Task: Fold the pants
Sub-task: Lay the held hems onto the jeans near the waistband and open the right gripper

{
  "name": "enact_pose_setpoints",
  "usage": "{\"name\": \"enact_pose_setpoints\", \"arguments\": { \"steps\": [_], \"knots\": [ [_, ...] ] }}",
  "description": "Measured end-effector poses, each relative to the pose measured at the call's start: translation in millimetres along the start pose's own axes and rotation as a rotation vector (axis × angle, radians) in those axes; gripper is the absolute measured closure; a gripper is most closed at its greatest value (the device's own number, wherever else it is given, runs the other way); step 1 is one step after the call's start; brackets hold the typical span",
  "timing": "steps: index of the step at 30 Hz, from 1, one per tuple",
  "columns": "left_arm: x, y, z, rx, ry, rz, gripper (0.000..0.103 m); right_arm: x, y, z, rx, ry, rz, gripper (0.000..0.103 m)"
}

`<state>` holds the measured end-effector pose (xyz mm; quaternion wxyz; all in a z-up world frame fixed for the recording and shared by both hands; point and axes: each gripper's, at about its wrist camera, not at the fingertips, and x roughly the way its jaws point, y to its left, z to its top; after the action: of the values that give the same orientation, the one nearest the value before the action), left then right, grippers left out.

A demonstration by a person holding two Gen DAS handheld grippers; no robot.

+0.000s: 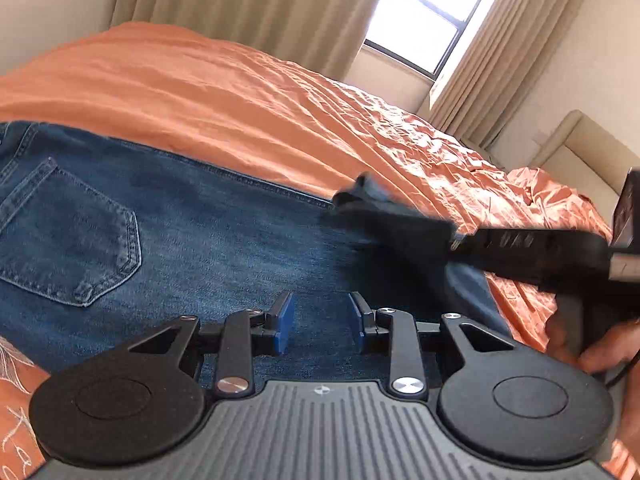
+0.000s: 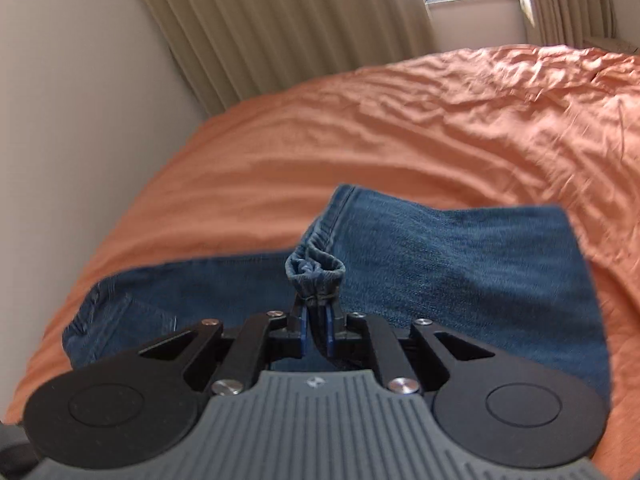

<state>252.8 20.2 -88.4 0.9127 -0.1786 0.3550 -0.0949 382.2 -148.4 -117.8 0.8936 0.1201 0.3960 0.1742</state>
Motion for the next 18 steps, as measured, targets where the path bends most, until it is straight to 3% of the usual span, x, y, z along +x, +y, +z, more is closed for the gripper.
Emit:
{"name": "enact_pose_setpoints", "arguments": {
  "steps": [3,7,9,10,14,18],
  "knots": [
    [4.9,17.0,-4.3,-0.060,0.003,-0.037,0.068,27.8,0.7,-33.3,-0.028,0.080,-0.038,0.098],
    [16.9,32.1,-6.8,-0.140,0.020,-0.094,0.067,34.3,-13.0,-45.0,0.006,0.083,-0.007,0.091],
    [24.9,33.7,-3.3,-0.167,0.038,-0.122,0.063,26.9,-17.3,-45.4,0.018,0.088,0.037,0.075],
    [28.6,34.3,-1.1,-0.178,0.042,-0.139,0.062,22.0,-18.3,-44.4,0.028,0.084,0.051,0.072],
    [46.6,31.9,13.0,-0.198,0.050,-0.195,0.054,-12.8,-33.8,-33.9,0.038,-0.029,0.029,0.053],
    [78.2,30.8,28.0,-0.236,0.057,-0.207,0.046,-33.9,-65.3,-24.7,0.044,-0.121,-0.114,0.051]
  ]
}}
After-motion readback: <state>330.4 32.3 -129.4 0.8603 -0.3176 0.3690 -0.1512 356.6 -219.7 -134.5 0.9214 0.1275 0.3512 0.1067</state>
